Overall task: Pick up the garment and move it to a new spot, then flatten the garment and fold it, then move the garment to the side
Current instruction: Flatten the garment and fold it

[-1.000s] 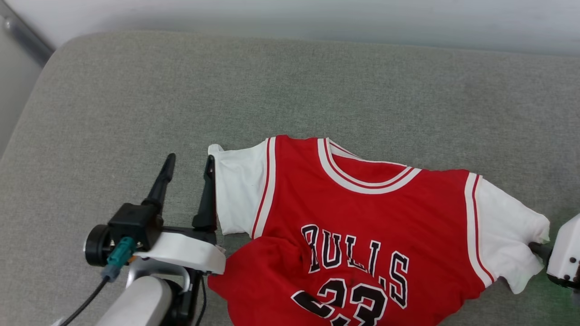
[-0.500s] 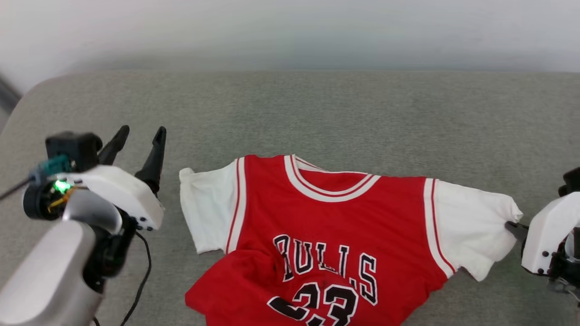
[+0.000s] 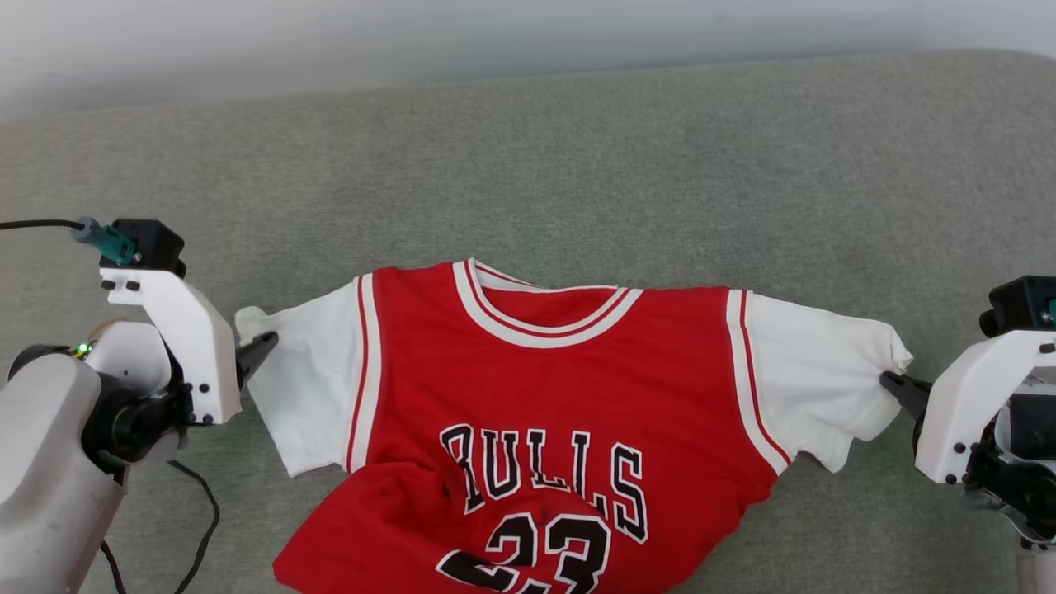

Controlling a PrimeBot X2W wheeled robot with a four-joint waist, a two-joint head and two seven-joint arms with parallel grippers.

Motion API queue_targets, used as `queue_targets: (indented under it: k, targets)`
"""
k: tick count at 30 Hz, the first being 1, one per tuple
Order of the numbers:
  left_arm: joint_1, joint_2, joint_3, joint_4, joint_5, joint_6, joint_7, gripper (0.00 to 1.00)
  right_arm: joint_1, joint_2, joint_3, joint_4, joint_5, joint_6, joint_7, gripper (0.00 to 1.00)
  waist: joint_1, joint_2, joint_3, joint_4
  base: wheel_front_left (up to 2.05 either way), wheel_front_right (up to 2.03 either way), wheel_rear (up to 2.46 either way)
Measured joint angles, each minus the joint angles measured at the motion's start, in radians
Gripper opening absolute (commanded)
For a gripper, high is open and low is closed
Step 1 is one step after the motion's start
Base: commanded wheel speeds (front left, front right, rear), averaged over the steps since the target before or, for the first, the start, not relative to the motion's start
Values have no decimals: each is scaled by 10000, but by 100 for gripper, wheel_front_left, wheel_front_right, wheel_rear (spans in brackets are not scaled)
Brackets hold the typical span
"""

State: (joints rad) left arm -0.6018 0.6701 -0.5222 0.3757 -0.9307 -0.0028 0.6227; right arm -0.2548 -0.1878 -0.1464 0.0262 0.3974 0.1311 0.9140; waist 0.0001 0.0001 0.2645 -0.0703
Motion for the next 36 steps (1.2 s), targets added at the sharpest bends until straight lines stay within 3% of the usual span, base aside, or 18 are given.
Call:
queue_targets:
  k: [8,10,11,12,20,27,36]
  targets:
    - [-543,-274,-284,1383,-447,-349,1099,100,-169,25,199,224,107,0,-259,0,0,0,505,-370,0,0,0]
    - [-711,-416,-314,1697,-571,-414,1350,45,-235,8,236,280,169,-2,-328,0,-1,0,559,-412,0,0,0]
    - [-771,-466,-311,1814,-650,-435,1394,29,-261,-2,265,299,178,0,-353,0,-2,0,571,-426,0,0,0]
    - [-806,-502,-311,1923,-665,-491,1386,0,-291,-17,290,326,207,-2,-387,0,-2,0,574,-440,0,0,0]
    - [-1019,-942,-518,2564,-245,-621,468,0,-546,-399,410,378,211,0,-986,0,-2,0,360,-344,0,0,0]
    - [-1839,-1315,-556,2842,516,-355,-924,0,-1019,-907,303,794,-50,0,-1630,0,0,0,-250,-23,0,0,0]
    - [-3583,-1540,-531,3335,1653,221,-2872,0,-2856,-1609,696,1835,-293,4,-2648,0,0,-1,-1116,345,0,0,0]
